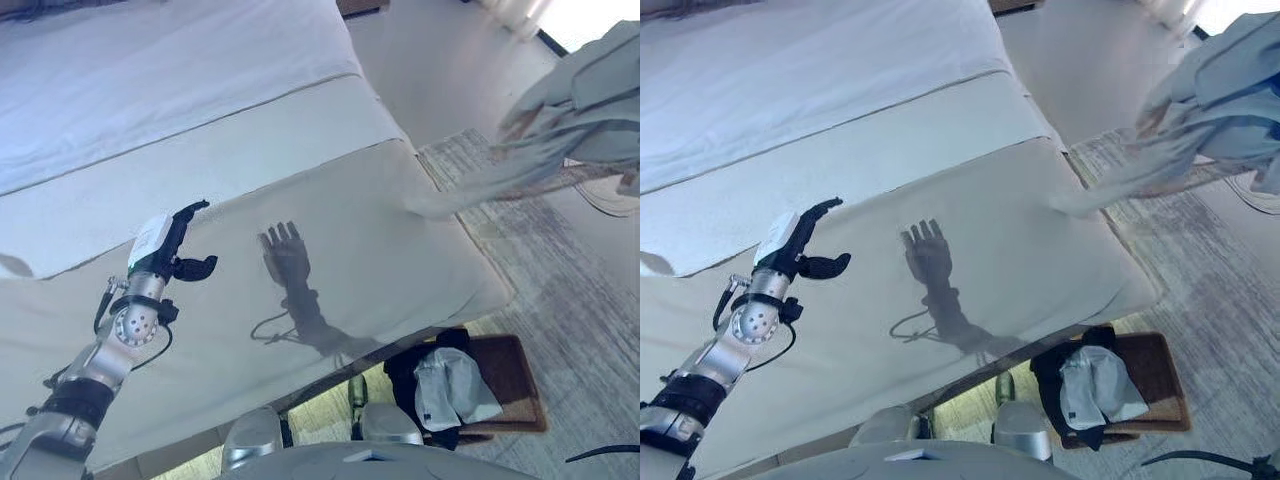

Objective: Pick up the clothes from the bed and place them into the basket

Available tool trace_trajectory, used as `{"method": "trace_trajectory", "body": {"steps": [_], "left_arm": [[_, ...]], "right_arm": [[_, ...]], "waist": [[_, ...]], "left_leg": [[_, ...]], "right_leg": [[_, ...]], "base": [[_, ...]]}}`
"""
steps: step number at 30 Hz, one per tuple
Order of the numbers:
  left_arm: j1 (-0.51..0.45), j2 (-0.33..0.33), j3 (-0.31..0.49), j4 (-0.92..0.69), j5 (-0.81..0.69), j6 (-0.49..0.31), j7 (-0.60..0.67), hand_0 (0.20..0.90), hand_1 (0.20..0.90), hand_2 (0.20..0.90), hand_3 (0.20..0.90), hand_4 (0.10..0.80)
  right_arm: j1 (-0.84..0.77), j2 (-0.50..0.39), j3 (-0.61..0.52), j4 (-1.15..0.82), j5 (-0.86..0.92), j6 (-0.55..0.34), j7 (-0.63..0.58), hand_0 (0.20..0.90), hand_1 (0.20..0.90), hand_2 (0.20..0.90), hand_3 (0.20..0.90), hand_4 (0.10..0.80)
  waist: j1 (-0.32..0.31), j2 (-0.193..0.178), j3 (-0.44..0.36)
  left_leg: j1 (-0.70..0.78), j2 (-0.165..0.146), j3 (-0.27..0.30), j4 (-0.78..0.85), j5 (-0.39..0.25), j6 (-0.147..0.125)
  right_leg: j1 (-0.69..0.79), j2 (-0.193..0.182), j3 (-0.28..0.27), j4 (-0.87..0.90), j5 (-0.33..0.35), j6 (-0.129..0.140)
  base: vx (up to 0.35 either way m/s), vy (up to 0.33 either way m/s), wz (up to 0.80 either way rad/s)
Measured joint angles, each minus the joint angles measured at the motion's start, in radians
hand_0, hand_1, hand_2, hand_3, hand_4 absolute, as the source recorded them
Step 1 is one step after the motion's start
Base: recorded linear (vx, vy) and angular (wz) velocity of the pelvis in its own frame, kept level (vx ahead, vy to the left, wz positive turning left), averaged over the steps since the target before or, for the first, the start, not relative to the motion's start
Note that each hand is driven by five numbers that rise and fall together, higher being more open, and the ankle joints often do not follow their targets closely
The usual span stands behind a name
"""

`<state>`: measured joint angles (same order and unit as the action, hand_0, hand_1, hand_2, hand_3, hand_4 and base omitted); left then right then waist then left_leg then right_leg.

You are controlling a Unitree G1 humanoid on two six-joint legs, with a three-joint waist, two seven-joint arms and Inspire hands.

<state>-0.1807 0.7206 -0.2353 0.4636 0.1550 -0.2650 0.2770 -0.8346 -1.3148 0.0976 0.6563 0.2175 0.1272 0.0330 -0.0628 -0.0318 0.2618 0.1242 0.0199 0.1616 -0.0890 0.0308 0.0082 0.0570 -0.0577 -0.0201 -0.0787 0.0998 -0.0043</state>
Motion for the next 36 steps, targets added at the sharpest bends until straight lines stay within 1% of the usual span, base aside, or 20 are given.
{"method": "trace_trajectory", "body": {"steps": [1,2,4,5,6,7,8,11,13,15,17,19,22,25,27,30,33,36], "left_arm": [[-0.003,-0.013,-0.004,0.027,0.0,0.005,-0.001,0.9,0.9,0.9,0.9,0.8],[0.009,-0.014,-0.008,0.033,0.0,0.007,-0.005,0.9,0.9,0.9,0.9,0.8],[0.006,-0.014,-0.008,0.033,0.0,0.005,-0.007,0.9,0.9,0.9,0.9,0.8],[0.002,-0.014,-0.008,0.033,0.0,0.004,-0.007,0.9,0.9,0.9,0.9,0.8],[0.002,-0.014,-0.007,0.034,0.0,0.004,-0.007,0.9,0.9,0.9,0.9,0.8],[0.003,-0.014,-0.007,0.034,0.0,0.004,-0.009,0.9,0.9,0.9,0.9,0.8],[0.004,-0.014,-0.006,0.034,0.0,0.004,-0.009,0.9,0.9,0.9,0.9,0.8],[0.007,-0.015,-0.006,0.034,0.0,0.003,-0.009,0.9,0.9,0.9,0.9,0.8],[0.016,-0.019,-0.008,0.034,0.0,0.002,-0.012,0.9,0.9,0.9,0.9,0.8],[0.021,-0.02,-0.008,0.036,0.0,0.001,-0.02,0.9,0.9,0.9,0.9,0.8],[0.031,-0.026,-0.009,0.036,0.0,0.0,-0.027,0.9,0.9,0.9,0.9,0.8],[0.031,-0.033,-0.011,0.037,0.0,0.0,-0.03,0.9,0.9,0.9,0.9,0.8],[0.035,-0.041,-0.019,0.044,0.001,0.0,-0.03,0.9,0.9,0.9,0.9,0.8],[0.035,-0.046,-0.038,0.044,0.001,0.0,-0.03,0.9,0.9,0.9,0.9,0.8],[0.035,-0.049,-0.04,0.044,0.001,0.0,-0.032,0.9,0.9,0.9,0.9,0.8],[0.035,-0.049,-0.04,0.053,0.001,0.0,-0.039,0.9,0.9,0.9,0.9,0.8],[0.036,-0.049,-0.042,0.071,0.001,0.004,-0.053,0.9,0.9,0.9,0.9,0.8],[0.036,-0.049,-0.044,0.072,0.001,0.008,-0.071,0.9,0.9,0.9,0.9,0.8]], "right_arm": [[0.021,0.0,0.0,-0.017,0.004,0.001,0.005,0.3,0.3,0.3,0.2,0.1],[0.051,-0.004,-0.009,-0.044,0.008,0.0,0.005,0.3,0.3,0.3,0.2,0.1],[0.127,-0.005,-0.092,-0.078,0.013,-0.001,0.005,0.3,0.3,0.3,0.2,0.1],[0.175,-0.006,-0.148,-0.095,0.019,-0.006,0.004,0.3,0.3,0.3,0.2,0.1],[0.209,-0.006,-0.19,-0.105,0.02,-0.008,0.004,0.3,0.3,0.3,0.2,0.1],[0.249,-0.006,-0.233,-0.114,0.021,-0.015,0.004,0.3,0.3,0.3,0.2,0.1],[0.299,-0.006,-0.277,-0.12,0.021,-0.021,0.004,0.3,0.3,0.3,0.2,0.1],[0.431,-0.006,-0.368,-0.136,0.019,-0.021,0.005,0.3,0.3,0.3,0.2,0.1],[0.529,-0.006,-0.42,-0.153,0.018,-0.021,0.007,0.3,0.3,0.3,0.2,0.1],[0.612,-0.005,-0.452,-0.153,0.018,-0.021,0.013,0.3,0.3,0.3,0.2,0.1],[0.692,0.005,-0.488,-0.155,0.019,-0.021,0.02,0.3,0.3,0.3,0.2,0.1],[0.754,0.012,-0.516,-0.155,0.019,-0.021,0.021,0.3,0.3,0.3,0.2,0.1],[0.786,0.071,-0.526,-0.156,0.018,-0.021,0.021,0.3,0.3,0.3,0.2,0.1],[0.812,0.132,-0.525,-0.158,0.016,-0.021,0.021,0.3,0.3,0.3,0.2,0.1],[0.826,0.168,-0.523,-0.16,0.016,-0.021,0.021,0.3,0.3,0.3,0.2,0.1],[0.838,0.238,-0.519,-0.16,0.013,-0.022,0.023,0.3,0.3,0.3,0.2,0.1],[0.852,0.287,-0.51,-0.161,0.001,-0.021,0.046,0.3,0.3,0.3,0.2,0.1],[0.859,0.309,-0.454,-0.16,-0.014,-0.022,0.073,0.3,0.3,0.3,0.2,0.1]], "waist": [[-0.001,-0.001,0.0],[-0.021,-0.001,0.0],[-0.061,-0.006,-0.003],[-0.065,-0.007,-0.003],[-0.072,-0.007,-0.003],[-0.077,-0.007,-0.003],[-0.082,-0.007,-0.004],[-0.101,-0.016,-0.008],[-0.123,-0.017,-0.009],[-0.137,-0.018,-0.009],[-0.159,-0.017,-0.027],[-0.179,-0.014,-0.034],[-0.21,-0.013,-0.071],[-0.216,-0.004,-0.103],[-0.219,0.004,-0.11],[-0.218,0.01,-0.114],[-0.215,0.014,-0.117],[-0.209,0.015,-0.117]], "left_leg": [[0.017,0.003,0.011,0.0,0.01,0.001],[0.036,-0.002,0.025,0.0,0.013,0.001],[0.043,-0.003,0.032,-0.001,0.012,0.001],[0.043,-0.003,0.039,-0.001,0.011,0.001],[0.043,-0.003,0.055,-0.001,0.01,-0.001],[0.045,-0.004,0.063,-0.001,0.004,-0.009],[0.046,-0.005,0.08,-0.001,-0.004,-0.011],[0.044,0.0,0.108,-0.001,-0.029,-0.015],[0.043,0.004,0.121,-0.002,-0.032,-0.014],[0.042,0.014,0.139,-0.004,-0.041,-0.023],[0.037,0.018,0.148,-0.005,-0.043,-0.026],[0.037,0.024,0.15,-0.005,-0.043,-0.026],[0.037,0.033,0.157,-0.006,-0.042,-0.027],[0.036,0.035,0.169,-0.005,-0.042,-0.029],[0.038,0.033,0.174,-0.004,-0.041,-0.03],[0.039,0.032,0.174,-0.002,-0.04,-0.031],[0.038,0.031,0.173,-0.002,-0.04,-0.031],[0.038,0.032,0.172,-0.002,-0.04,-0.031]], "right_leg": [[-0.014,0.005,0.017,0.034,0.0,0.001],[0.003,0.009,0.019,0.036,0.001,0.002],[0.017,0.006,0.023,0.021,0.003,0.005],[0.017,0.007,0.038,0.01,0.011,0.018],[0.018,0.006,0.046,-0.001,0.016,0.025],[0.017,0.007,0.056,-0.009,0.016,0.026],[0.013,0.01,0.071,-0.011,0.011,0.032],[-0.003,0.017,0.096,-0.011,-0.013,0.067],[-0.011,0.024,0.112,-0.011,-0.014,0.069],[-0.02,0.035,0.13,-0.011,-0.015,0.07],[-0.035,0.043,0.147,-0.011,-0.022,0.079],[-0.036,0.049,0.152,-0.011,-0.022,0.079],[-0.04,0.058,0.157,-0.011,-0.022,0.079],[-0.047,0.063,0.171,-0.011,-0.017,0.073],[-0.047,0.062,0.175,-0.008,-0.014,0.069],[-0.047,0.061,0.174,-0.007,-0.01,0.07],[-0.047,0.06,0.172,-0.007,-0.01,0.07],[-0.047,0.059,0.17,-0.007,-0.01,0.07]], "base": [[-0.038,-0.002,-0.55],[-0.035,0.005,-0.31],[-0.015,0.009,-0.09],[0.005,0.004,-0.29],[0.01,-0.001,-0.4],[0.004,-0.009,-0.45],[0.0,-0.016,-0.43],[-0.014,-0.019,-0.33],[-0.033,-0.023,-0.31],[-0.022,-0.013,-0.32],[-0.019,-0.01,-0.26],[-0.02,-0.011,-0.13],[-0.019,-0.01,-0.09],[-0.007,-0.012,-0.13],[-0.006,-0.013,-0.07],[-0.01,-0.007,0.0],[-0.011,-0.008,0.01],[0.0,0.0,0.0]]}}
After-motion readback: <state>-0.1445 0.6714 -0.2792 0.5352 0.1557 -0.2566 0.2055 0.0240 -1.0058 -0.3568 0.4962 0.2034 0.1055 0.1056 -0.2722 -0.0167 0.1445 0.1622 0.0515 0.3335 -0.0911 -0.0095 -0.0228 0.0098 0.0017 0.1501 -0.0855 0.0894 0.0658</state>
